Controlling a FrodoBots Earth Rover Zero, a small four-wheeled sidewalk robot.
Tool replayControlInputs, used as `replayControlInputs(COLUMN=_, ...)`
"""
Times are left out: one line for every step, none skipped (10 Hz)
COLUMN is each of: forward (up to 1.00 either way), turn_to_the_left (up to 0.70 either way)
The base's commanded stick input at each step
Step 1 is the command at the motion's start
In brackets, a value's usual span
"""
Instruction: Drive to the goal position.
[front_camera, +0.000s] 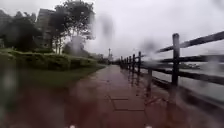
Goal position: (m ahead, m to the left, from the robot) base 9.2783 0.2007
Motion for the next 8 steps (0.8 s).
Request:
replayControlInputs(forward=1.0, turn_to_the_left=0.0)
replayControlInputs(forward=1.0, turn_to_the_left=0.0)
replayControlInputs(forward=1.0, turn_to_the_left=0.0)
replayControlInputs(forward=1.0, turn_to_the_left=0.0)
replayControlInputs(forward=1.0, turn_to_the_left=0.0)
replayControlInputs(forward=1.0, turn_to_the_left=0.0)
replayControlInputs(forward=1.0, turn_to_the_left=0.0)
replayControlInputs(forward=1.0, turn_to_the_left=0.0)
